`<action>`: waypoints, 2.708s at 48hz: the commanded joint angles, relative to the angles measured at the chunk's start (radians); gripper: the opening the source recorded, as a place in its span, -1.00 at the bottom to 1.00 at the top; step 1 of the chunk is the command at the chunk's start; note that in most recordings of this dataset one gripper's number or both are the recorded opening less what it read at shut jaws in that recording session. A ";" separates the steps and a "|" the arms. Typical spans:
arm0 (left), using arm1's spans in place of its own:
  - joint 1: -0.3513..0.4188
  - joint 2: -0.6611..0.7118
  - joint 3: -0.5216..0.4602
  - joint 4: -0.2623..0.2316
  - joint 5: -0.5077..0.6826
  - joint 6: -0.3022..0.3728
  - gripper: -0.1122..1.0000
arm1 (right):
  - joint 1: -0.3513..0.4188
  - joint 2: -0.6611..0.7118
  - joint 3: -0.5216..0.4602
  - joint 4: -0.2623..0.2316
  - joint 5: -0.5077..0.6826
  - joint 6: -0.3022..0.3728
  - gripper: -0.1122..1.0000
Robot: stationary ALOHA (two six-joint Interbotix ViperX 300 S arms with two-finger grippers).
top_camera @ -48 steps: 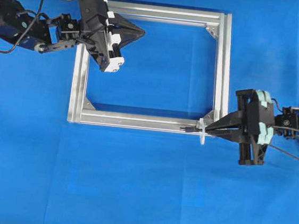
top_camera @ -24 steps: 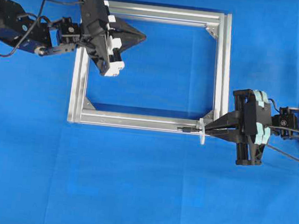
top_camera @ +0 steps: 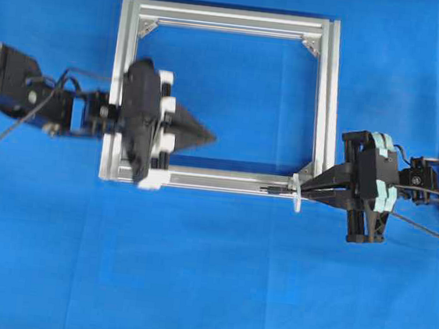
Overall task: Insert the wire through the string loop located on the right side.
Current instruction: 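Move the left gripper down and right toward the plug past the loop, then close the left gripper on the USB plug protruding from the loop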
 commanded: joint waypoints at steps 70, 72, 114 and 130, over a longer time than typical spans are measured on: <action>-0.058 0.179 -0.456 0.009 0.252 -0.035 -0.80 | -0.002 -0.006 -0.017 -0.002 -0.006 -0.002 -0.87; -0.060 0.179 -0.456 0.009 0.252 -0.035 -0.80 | 0.000 -0.006 -0.015 -0.002 -0.006 -0.002 -0.87; -0.075 0.212 -0.459 0.014 0.252 0.009 0.78 | 0.000 -0.006 -0.015 -0.002 -0.003 -0.003 -0.87; -0.069 0.270 -0.472 0.014 0.252 0.009 0.78 | -0.002 -0.006 -0.014 -0.002 -0.003 -0.003 -0.87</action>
